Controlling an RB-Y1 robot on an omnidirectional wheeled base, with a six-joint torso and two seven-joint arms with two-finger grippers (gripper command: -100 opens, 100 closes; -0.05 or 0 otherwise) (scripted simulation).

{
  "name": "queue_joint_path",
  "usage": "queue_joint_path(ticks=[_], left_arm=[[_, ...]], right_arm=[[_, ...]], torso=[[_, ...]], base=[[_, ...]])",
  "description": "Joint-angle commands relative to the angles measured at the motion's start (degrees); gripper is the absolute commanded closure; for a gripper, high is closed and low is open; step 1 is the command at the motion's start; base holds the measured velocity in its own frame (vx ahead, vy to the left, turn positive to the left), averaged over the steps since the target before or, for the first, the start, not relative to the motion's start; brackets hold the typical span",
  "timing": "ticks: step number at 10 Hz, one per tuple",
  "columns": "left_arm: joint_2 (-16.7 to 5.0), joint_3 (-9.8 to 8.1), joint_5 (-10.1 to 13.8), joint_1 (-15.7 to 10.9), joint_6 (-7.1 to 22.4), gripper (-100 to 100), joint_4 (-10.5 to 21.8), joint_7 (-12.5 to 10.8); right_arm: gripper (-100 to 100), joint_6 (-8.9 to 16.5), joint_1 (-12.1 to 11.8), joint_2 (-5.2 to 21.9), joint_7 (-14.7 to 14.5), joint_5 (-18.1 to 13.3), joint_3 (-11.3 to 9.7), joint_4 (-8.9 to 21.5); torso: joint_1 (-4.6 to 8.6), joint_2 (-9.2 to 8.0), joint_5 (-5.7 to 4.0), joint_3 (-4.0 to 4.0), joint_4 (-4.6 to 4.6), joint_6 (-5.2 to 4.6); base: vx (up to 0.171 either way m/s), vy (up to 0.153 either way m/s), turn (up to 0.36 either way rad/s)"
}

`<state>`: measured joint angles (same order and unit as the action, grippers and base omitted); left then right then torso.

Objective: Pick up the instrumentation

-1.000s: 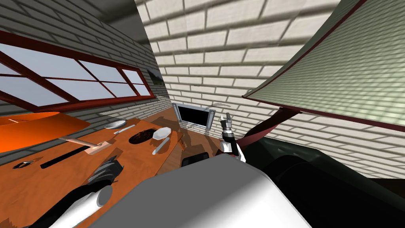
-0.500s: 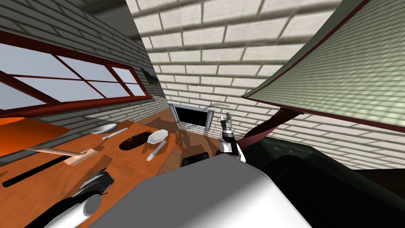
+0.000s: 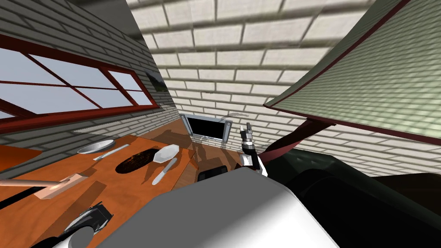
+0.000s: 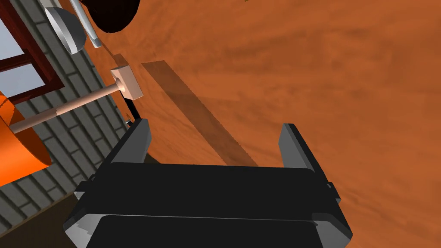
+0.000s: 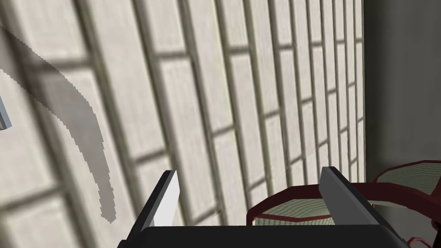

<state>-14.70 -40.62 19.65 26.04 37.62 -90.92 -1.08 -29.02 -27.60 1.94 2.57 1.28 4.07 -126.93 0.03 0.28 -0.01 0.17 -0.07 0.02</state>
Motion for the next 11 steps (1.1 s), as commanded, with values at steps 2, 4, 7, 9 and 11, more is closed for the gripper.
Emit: queue_joint_path(ticks=[2,4,7,9,11], left_arm=[[-0.8,-2.58,1.4,-0.3,3.9,-100,2.9,0.0],[-0.7,-4.67,2.2,-0.5,7.1,-100,5.0,0.0],[-0.7,-6.70,3.0,-0.6,11.5,-100,7.0,0.1],[-0.6,-8.67,3.7,-0.8,14.4,-100,8.9,0.0],[-0.5,-10.57,4.4,-0.9,17.3,-100,10.7,0.0]], right_arm=[[0,0.0,0.0,0.0,0.0,0.0,0.0,0.0],[0,0.0,0.0,0.0,0.0,0.0,0.0,0.0],[0,0.0,0.0,0.0,0.0,0.0,0.0,0.0],[0,0.0,0.0,0.0,0.0,0.0,0.0,0.0],[0,0.0,0.0,0.0,0.0,0.0,0.0,0.0]], torso=[[0.00,-0.13,0.00,-0.08,0.03,0.01],[0.02,-0.04,0.00,-0.03,0.01,0.00],[-0.05,0.06,0.01,0.03,-0.01,-0.01],[0.04,0.05,0.00,0.02,0.00,-0.02],[-0.01,0.10,0.00,0.05,-0.01,-0.02]], base=[[0.043,-0.005,-0.053],[0.091,0.002,-0.087],[0.088,0.011,-0.073],[0.085,-0.005,-0.082],[0.101,0.008,-0.072]])
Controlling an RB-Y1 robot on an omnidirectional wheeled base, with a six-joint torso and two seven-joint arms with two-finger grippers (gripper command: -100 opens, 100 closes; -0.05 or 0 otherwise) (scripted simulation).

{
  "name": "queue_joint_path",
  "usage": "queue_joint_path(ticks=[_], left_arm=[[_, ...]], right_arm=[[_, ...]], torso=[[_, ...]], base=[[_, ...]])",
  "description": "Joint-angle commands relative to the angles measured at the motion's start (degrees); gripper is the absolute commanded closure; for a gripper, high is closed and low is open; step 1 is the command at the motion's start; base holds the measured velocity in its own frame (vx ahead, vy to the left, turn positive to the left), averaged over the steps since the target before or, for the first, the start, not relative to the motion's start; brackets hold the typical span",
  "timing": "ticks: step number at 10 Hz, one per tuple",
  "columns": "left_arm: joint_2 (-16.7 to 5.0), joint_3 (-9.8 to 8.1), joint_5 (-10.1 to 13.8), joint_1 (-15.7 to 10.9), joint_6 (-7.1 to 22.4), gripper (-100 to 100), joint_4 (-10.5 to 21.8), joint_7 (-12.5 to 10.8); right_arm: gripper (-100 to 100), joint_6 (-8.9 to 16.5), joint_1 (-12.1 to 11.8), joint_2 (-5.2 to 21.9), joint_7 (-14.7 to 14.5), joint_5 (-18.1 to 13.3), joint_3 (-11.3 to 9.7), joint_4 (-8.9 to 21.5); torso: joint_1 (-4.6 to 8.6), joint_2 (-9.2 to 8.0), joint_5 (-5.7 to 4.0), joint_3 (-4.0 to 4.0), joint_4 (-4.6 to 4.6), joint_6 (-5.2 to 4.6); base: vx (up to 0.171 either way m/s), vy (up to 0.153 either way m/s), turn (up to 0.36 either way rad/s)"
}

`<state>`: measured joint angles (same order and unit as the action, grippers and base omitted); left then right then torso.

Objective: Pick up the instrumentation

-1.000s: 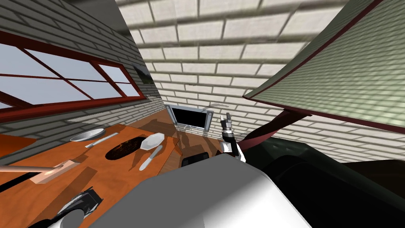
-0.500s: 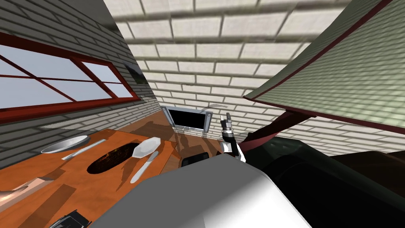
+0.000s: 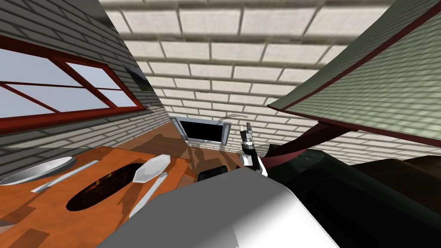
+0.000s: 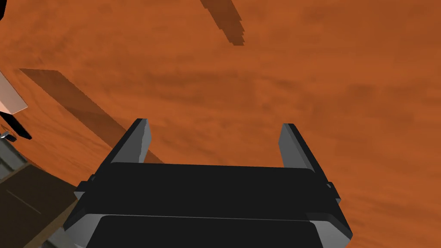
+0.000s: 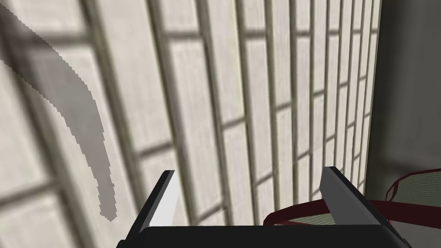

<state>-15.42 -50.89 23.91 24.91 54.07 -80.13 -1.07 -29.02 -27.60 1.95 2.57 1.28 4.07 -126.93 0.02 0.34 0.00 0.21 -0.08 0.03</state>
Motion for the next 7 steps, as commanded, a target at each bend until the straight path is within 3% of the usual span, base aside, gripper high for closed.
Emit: queue_joint_path(ticks=[1,2,4,5,7], left_arm=[[0.3,-2.11,0.8,0.1,2.9,-100,1.6,0.0],[0.3,-2.11,0.8,0.1,3.5,-100,1.6,0.0],[0.3,-5.47,2.0,-0.2,7.4,-100,4.8,-0.1],[0.3,-5.47,2.0,-0.2,8.4,-100,4.8,-0.1],[0.2,-8.37,3.0,-0.5,12.2,-100,7.5,-0.2]], right_arm=[[0,0.0,0.0,0.0,0.0,0.0,0.0,0.0],[0,0.0,0.0,0.0,0.0,0.0,0.0,0.0],[0,0.0,0.0,0.0,0.0,0.0,0.0,0.0],[0,0.0,0.0,0.0,0.0,0.0,0.0,0.0],[0,0.0,0.0,0.0,0.0,0.0,0.0,0.0]], torso=[[0.00,0.00,0.00,0.00,0.00,0.00],[0.04,0.01,-0.01,0.00,0.01,-0.02],[0.08,0.05,-0.02,0.02,0.00,-0.02],[0.05,0.22,-0.02,0.12,-0.04,-0.02],[0.04,0.12,-0.01,0.07,-0.02,-0.01]], base=[[0.092,-0.003,-0.097],[0.090,0.003,-0.053],[0.141,-0.005,-0.120],[0.135,0.009,-0.036],[0.137,-0.002,-0.090]])
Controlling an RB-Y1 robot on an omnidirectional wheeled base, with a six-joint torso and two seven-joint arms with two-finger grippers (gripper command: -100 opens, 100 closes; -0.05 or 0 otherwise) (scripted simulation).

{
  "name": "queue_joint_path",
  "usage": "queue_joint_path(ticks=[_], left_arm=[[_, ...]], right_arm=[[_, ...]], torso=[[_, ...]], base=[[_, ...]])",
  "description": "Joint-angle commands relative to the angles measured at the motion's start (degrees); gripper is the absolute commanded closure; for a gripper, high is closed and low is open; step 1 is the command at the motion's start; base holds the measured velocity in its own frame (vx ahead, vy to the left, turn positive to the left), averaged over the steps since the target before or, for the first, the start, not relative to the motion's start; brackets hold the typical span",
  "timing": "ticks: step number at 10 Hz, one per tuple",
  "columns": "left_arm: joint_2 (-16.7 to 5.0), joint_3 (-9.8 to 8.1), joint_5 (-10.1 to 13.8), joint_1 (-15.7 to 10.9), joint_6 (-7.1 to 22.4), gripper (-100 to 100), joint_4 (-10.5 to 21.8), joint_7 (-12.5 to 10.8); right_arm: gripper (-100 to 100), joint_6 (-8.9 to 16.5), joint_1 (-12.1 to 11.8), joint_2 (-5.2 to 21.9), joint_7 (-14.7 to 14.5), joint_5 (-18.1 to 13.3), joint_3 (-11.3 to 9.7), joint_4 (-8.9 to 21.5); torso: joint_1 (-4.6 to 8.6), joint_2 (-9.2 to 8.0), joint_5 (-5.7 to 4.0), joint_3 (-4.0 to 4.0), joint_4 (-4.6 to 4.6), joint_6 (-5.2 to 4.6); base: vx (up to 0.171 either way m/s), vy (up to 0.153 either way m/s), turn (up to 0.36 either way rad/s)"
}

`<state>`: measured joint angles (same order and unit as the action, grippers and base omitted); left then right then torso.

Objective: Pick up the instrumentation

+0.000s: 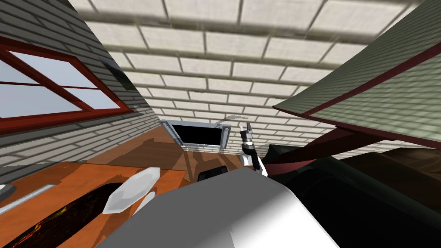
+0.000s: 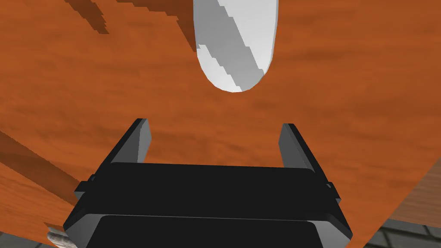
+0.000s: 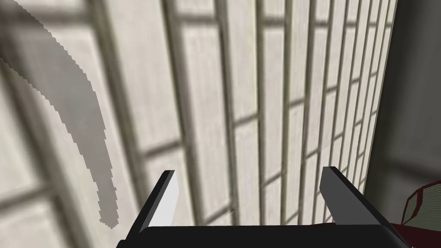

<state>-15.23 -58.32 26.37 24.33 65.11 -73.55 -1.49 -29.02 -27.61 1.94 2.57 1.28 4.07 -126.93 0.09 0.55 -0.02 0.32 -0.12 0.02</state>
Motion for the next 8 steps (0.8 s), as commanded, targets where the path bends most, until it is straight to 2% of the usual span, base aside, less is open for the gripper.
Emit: queue_joint_path(ticks=[1,2,3,8], left_arm=[[-0.1,-2.19,0.9,-0.1,2.9,-100,2.2,0.1],[-0.1,-3.29,1.3,-0.2,4.5,-100,3.4,0.1],[-0.1,-3.29,1.3,-0.2,4.7,-100,3.4,0.1],[-0.6,-6.98,2.4,-0.9,9.7,-100,7.8,-0.3]], right_arm=[[0,0.0,0.0,0.0,0.0,0.0,0.0,0.0],[0,0.0,0.0,0.0,0.0,0.0,0.0,0.0],[0,0.0,0.0,0.0,0.0,0.0,0.0,0.0],[0,0.0,0.0,0.0,0.0,0.0,0.0,0.0]], torso=[[0.00,0.00,0.00,0.00,0.00,0.00],[-0.03,0.12,0.00,0.07,-0.03,0.00],[-0.07,0.13,0.01,0.08,-0.03,0.00],[-0.03,-0.06,0.01,-0.02,0.00,0.01]], base=[[0.193,0.006,-0.107],[0.184,0.018,-0.095],[0.121,0.020,-0.022],[0.135,0.022,-0.047]])
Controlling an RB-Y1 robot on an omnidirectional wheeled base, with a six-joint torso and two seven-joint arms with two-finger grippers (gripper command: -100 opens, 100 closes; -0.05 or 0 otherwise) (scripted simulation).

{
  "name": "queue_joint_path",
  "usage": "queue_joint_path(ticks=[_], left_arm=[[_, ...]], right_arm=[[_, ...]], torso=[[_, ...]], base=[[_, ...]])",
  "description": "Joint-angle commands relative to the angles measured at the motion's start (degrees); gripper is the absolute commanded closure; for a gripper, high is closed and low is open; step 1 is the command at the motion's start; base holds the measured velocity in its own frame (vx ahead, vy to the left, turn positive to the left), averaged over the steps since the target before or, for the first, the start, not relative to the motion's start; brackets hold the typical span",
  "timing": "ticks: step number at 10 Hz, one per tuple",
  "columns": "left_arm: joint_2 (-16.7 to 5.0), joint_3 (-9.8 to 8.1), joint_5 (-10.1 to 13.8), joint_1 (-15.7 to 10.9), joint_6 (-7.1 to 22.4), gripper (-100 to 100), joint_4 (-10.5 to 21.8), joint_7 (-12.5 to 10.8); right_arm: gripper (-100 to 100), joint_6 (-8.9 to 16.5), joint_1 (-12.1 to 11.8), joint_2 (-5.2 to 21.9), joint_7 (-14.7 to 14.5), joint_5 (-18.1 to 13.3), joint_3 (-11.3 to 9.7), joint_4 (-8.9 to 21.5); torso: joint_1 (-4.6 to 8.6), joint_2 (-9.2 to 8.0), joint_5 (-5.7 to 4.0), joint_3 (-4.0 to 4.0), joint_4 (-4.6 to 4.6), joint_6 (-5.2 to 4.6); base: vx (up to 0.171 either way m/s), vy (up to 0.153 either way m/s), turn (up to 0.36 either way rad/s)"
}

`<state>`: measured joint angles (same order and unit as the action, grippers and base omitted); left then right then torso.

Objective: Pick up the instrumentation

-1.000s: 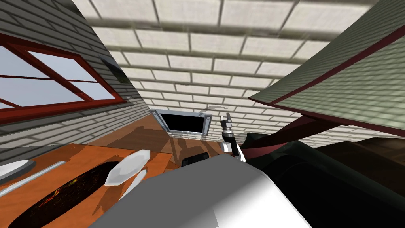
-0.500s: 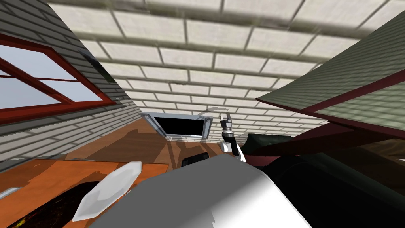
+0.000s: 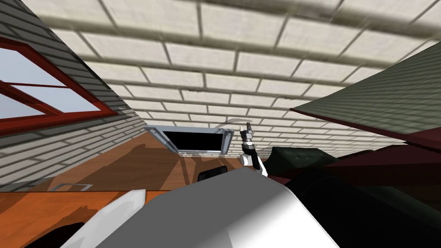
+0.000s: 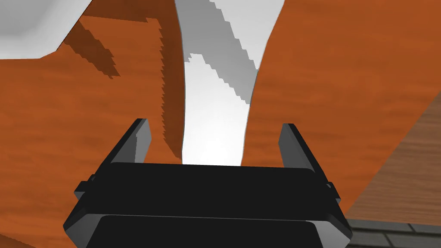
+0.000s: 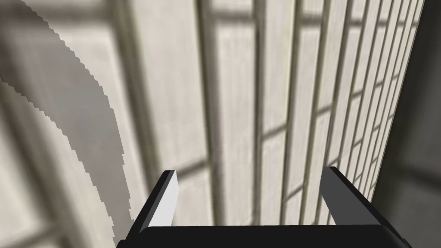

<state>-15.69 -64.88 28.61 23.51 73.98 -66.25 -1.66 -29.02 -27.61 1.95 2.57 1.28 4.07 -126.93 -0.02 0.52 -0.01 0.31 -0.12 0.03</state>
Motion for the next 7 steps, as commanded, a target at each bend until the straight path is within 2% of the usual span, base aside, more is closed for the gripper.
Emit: queue_joint_path(ticks=[1,2,3,6,7], left_arm=[[0.0,0.00,0.0,0.0,0.0,-100,0.0,0.0],[0.0,-0.07,0.0,0.0,0.2,0,0.1,0.0],[0.4,1.07,-0.3,-0.8,-1.8,-100,1.6,-0.2],[1.1,2.76,-0.8,-1.9,-4.8,-100,3.8,-0.5],[0.7,2.30,-0.6,-1.7,-4.3,-100,3.9,-0.2]], right_arm=[[0,0.0,0.0,0.0,0.0,0.0,0.0,0.0],[0,0.0,0.0,0.0,0.0,0.0,0.0,0.0],[0,0.0,0.0,0.0,0.0,0.0,0.0,0.0],[0,0.0,0.0,0.0,0.0,0.0,0.0,0.0],[0,0.0,0.0,0.0,0.0,0.0,0.0,0.0]], torso=[[0.00,0.00,0.00,0.00,0.00,0.00],[0.04,-0.21,0.00,-0.11,0.03,0.01],[0.10,-0.41,-0.02,-0.23,0.08,0.01],[0.00,-0.62,0.01,-0.35,0.13,0.02],[-0.02,-0.64,0.02,-0.36,0.13,0.01]], base=[[0.070,0.026,-0.008],[0.012,0.004,0.000],[-0.003,0.028,0.040],[-0.019,0.039,0.032],[-0.011,0.018,0.001]])
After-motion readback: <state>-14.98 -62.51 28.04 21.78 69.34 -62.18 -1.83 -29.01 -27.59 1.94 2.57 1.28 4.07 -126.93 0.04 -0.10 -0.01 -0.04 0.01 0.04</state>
